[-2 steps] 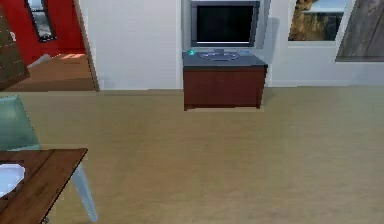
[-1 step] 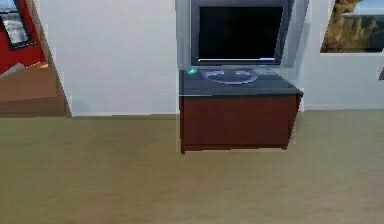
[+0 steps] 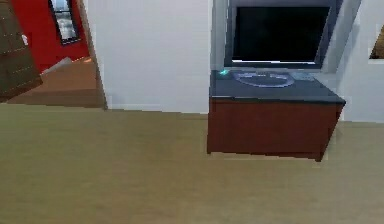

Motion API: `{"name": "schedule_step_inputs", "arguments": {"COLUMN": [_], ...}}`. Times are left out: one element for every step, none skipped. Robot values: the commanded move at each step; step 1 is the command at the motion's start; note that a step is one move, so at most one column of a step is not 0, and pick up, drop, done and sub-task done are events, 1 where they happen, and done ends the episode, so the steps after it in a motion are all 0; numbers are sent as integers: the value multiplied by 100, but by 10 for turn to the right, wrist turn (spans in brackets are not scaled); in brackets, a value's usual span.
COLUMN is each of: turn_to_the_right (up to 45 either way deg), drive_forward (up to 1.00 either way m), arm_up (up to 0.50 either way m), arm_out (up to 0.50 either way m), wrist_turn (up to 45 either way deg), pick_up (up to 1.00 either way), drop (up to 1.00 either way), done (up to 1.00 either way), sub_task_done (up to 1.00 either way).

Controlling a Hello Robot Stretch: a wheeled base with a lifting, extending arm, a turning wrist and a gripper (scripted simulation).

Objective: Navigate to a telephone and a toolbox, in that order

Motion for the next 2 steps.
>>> {"name": "schedule_step_inputs", "arguments": {"turn_to_the_right": [0, -390], "drive_forward": [35, 0], "arm_up": [0, 0], "arm_out": [0, 0], "wrist_turn": [0, 0], "pick_up": [0, 0], "drop": [0, 0], "done": [0, 0], "sub_task_done": [0, 0]}}
